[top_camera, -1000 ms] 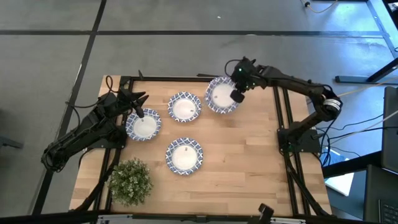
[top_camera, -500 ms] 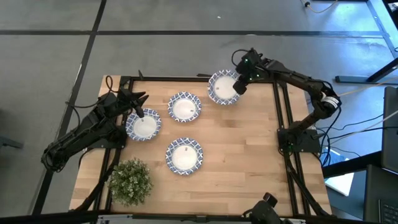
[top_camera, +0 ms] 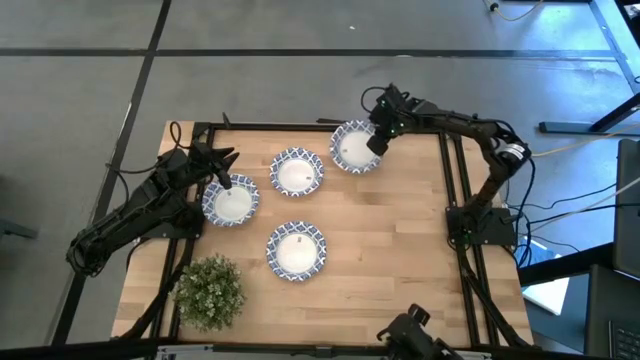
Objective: Nest bowls inside each other
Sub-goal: Stack the bottom right bowl on the top right bowl, then stack the top middle bowl on the right bowl
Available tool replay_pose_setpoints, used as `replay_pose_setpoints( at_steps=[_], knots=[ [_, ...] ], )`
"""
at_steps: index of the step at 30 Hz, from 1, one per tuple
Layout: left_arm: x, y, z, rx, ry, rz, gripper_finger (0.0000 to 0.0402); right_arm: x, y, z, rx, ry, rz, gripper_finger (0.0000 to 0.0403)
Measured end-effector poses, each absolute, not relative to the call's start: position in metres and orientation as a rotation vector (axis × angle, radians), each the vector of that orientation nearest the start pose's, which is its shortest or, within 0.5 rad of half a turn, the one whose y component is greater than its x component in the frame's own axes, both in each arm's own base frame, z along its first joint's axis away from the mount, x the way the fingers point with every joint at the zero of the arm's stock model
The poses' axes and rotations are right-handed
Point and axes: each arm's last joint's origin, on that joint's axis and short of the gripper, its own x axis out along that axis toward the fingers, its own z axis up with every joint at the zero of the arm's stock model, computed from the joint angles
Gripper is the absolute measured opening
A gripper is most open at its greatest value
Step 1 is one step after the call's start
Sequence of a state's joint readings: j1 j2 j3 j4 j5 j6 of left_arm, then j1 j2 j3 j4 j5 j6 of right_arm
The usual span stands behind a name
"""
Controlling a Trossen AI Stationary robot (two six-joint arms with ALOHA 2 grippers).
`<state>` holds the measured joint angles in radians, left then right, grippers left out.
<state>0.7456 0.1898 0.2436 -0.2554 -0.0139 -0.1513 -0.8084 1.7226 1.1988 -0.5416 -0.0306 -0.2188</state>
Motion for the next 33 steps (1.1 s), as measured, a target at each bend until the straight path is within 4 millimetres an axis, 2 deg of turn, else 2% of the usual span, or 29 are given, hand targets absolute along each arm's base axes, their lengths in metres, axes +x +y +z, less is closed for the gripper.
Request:
replay_pose_setpoints(
  at_steps=[5,14,19,26,33],
  knots=[
    [0.071,0.066,0.207,-0.217,0.135,0.771,0.0111,0.241,-0.25,0.222,0.228,1.003,-0.595,0.0066],
    [0.071,0.066,0.207,-0.217,0.135,0.771,0.0111,0.245,-0.243,0.223,0.229,1.011,-0.569,0.0137],
    [0.071,0.066,0.207,-0.217,0.135,0.771,0.0111,0.263,-0.221,0.223,0.226,0.999,-0.426,0.0148],
    [0.071,0.066,0.207,-0.217,0.135,0.771,0.0111,0.289,-0.186,0.224,0.164,1.001,-0.309,0.0149],
    [0.071,0.066,0.207,-0.247,0.125,0.762,0.0111,0.306,-0.152,0.23,0.151,0.969,-0.18,0.0149]
  ],
)
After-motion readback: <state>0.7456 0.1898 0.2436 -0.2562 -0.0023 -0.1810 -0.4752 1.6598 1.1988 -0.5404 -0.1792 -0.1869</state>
